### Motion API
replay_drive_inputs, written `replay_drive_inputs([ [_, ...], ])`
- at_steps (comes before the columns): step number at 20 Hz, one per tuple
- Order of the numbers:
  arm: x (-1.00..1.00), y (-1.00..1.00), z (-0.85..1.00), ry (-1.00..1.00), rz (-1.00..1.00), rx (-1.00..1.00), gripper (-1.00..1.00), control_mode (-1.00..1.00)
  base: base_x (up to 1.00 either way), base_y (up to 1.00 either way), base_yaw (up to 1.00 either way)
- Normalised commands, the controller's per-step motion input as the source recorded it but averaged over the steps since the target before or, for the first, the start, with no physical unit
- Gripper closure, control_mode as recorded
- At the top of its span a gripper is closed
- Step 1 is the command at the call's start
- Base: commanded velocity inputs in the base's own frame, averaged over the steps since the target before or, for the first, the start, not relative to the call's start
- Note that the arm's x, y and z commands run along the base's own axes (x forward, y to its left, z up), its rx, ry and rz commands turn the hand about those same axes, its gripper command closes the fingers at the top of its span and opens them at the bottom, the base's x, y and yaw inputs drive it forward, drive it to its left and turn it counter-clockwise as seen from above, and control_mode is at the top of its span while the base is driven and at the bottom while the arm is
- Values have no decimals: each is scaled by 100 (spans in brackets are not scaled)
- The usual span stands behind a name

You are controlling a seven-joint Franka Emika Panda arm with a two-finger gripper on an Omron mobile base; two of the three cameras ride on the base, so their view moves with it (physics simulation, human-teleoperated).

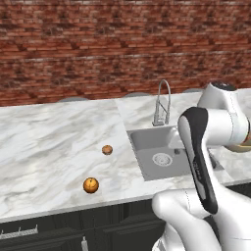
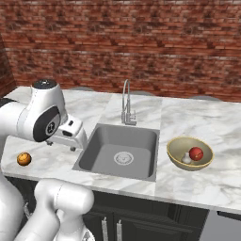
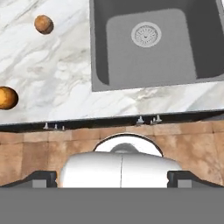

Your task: There is a mixed pile of frozen fruits and vegetables on the counter. Locate all the frozen vegetables and place the items in a bowl on the counter. Take all the frozen fruits and defrost them in a running sink.

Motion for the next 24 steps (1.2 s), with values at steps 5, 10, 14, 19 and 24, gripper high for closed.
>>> replay_drive_inputs([
  [5, -9, 94, -18, 3, 24, -4, -100, -100, 0, 0, 0],
  [10, 3, 98, -21, 9, 18, -6, -100, -100, 0, 0, 0],
  [14, 13, 96, -27, 11, 15, -8, -100, -100, 0, 0, 0],
  [19, 31, 92, -36, 7, 14, -4, -100, -100, 0, 0, 0],
  [24, 53, 86, -58, 8, 13, -1, -100, -100, 0, 0, 0],
])
